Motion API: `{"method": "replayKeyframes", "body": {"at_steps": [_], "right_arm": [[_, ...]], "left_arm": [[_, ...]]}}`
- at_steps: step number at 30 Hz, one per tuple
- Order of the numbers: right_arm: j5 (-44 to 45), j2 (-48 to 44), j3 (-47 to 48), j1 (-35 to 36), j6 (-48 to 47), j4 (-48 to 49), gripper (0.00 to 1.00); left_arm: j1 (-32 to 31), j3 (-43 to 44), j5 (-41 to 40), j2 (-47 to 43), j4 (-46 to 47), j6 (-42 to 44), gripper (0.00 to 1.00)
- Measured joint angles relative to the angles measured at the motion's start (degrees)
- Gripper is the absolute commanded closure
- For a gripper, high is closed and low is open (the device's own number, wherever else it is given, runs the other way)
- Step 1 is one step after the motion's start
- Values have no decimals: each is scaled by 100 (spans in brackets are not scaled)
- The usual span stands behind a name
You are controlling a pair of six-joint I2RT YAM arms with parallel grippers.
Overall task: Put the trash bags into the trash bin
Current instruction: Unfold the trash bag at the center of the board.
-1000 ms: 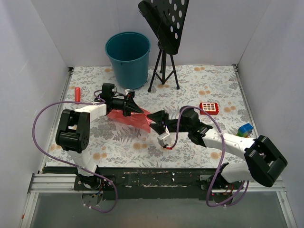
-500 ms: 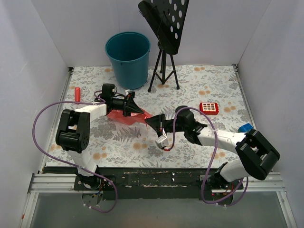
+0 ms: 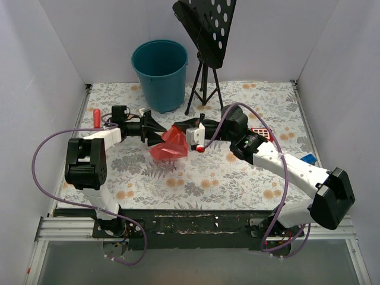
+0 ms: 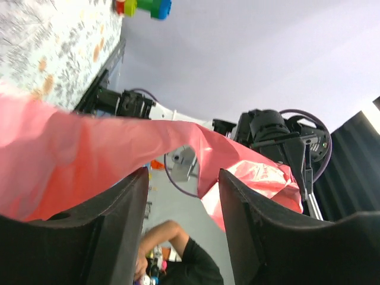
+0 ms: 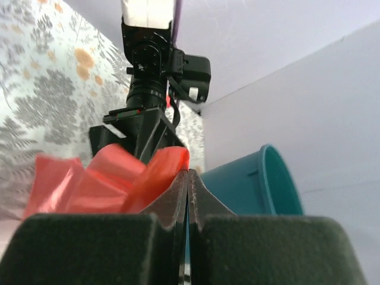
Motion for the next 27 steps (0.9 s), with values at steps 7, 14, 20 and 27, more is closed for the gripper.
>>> {"method": "replayKeyframes", "body": {"at_steps": [7, 14, 20, 27], "right_arm": [[457, 50, 402, -15, 2306, -581, 99], [1246, 437, 852, -94, 3838, -1056, 99], [1812, 551, 1255, -149, 4546, -1303, 99], [2153, 605, 1510, -151, 4894, -1419, 99]], "left_arm": [[949, 297, -428, -9, -1176, 1513, 43], [1056, 1025, -2079, -1281, -3136, 5952, 30], [1023, -769, -2752, -4828, -2682, 8701, 22], [671, -1180, -2758, -5578, -1611, 9650, 23]]}}
